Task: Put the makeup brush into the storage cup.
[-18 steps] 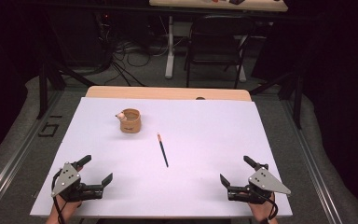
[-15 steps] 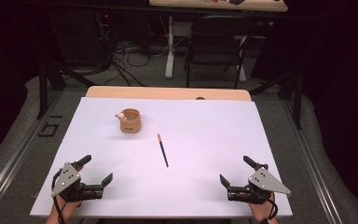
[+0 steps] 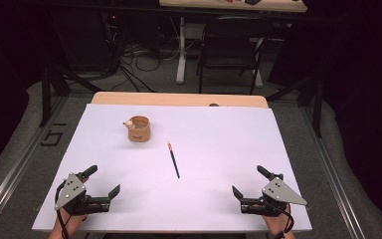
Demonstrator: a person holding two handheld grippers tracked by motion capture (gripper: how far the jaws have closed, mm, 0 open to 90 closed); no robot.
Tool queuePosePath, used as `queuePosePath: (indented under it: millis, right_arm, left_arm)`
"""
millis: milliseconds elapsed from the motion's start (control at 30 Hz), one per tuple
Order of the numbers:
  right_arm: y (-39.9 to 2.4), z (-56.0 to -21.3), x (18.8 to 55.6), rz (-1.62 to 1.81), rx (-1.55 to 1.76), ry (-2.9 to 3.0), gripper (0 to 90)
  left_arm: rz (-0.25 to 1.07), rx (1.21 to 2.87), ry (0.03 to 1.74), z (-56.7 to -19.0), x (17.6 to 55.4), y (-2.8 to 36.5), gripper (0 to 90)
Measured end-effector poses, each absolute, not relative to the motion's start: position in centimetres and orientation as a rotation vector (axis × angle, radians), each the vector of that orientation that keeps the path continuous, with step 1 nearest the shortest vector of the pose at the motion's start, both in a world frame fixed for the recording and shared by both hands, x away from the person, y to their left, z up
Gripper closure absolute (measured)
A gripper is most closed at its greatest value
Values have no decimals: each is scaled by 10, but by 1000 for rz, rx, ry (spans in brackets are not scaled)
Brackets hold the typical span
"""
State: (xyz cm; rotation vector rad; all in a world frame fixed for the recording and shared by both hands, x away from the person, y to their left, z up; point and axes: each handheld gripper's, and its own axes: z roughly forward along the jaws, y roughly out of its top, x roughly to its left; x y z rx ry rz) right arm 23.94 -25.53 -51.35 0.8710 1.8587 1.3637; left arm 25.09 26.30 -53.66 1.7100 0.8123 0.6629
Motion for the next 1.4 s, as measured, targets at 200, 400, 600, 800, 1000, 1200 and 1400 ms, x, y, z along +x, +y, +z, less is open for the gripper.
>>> queuePosePath:
  millis: [200, 400, 600, 800, 1000, 1200, 1400]
  right_arm:
    - [-253, -513, 243, 1363, 866, 1865, 0]
    - [-247, -513, 246, 1363, 854, 1876, 0]
    - [-240, -513, 250, 1369, 844, 1886, 0]
    - [-237, -513, 254, 1367, 849, 1898, 0]
    - [-234, -513, 259, 1365, 857, 1904, 0]
    - [-229, -514, 265, 1373, 846, 1900, 0]
    - [-224, -514, 270, 1373, 836, 1912, 0]
  left_arm:
    - [657, 1717, 807, -537, 252, 262, 0]
    - [661, 1714, 810, -537, 252, 262, 0]
    - [658, 1716, 809, -537, 253, 261, 0]
    - [663, 1716, 814, -537, 253, 262, 0]
    - [664, 1719, 815, -537, 253, 262, 0]
    - [663, 1718, 813, -537, 253, 262, 0]
    - [662, 1719, 811, -537, 253, 262, 0]
